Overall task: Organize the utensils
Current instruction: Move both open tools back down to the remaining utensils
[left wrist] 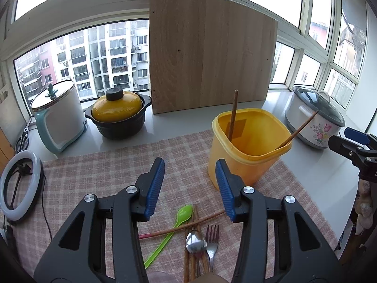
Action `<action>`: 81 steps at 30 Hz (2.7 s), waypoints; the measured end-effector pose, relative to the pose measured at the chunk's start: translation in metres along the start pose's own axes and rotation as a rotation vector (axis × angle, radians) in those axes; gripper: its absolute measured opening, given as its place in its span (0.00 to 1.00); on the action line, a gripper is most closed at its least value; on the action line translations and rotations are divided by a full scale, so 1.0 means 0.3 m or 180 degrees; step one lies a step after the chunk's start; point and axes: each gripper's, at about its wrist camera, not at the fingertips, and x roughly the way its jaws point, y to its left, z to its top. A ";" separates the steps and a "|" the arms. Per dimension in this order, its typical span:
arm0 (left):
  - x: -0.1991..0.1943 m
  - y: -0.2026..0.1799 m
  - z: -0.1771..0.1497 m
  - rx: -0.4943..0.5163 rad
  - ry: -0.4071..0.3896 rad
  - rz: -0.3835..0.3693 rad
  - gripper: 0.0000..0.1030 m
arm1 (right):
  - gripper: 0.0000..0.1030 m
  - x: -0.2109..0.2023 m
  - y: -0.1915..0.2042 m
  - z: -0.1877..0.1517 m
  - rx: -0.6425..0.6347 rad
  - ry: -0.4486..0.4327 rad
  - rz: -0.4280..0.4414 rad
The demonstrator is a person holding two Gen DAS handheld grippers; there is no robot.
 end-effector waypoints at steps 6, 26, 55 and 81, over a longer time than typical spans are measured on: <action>0.004 0.054 -0.029 0.0023 0.0111 -0.0039 0.44 | 1.00 -0.019 0.018 -0.030 0.0029 0.0001 0.0005; 0.185 0.178 -0.169 0.0229 0.1035 -0.0465 0.41 | 0.81 0.080 0.075 -0.291 0.0334 0.0833 0.1026; 0.403 0.012 -0.278 0.1357 0.1660 -0.0553 0.17 | 0.33 0.323 0.252 -0.400 0.0384 0.1451 0.1443; 0.397 0.041 -0.301 0.1255 0.1621 -0.0593 0.14 | 0.32 0.495 0.365 -0.401 0.0378 0.1401 0.1523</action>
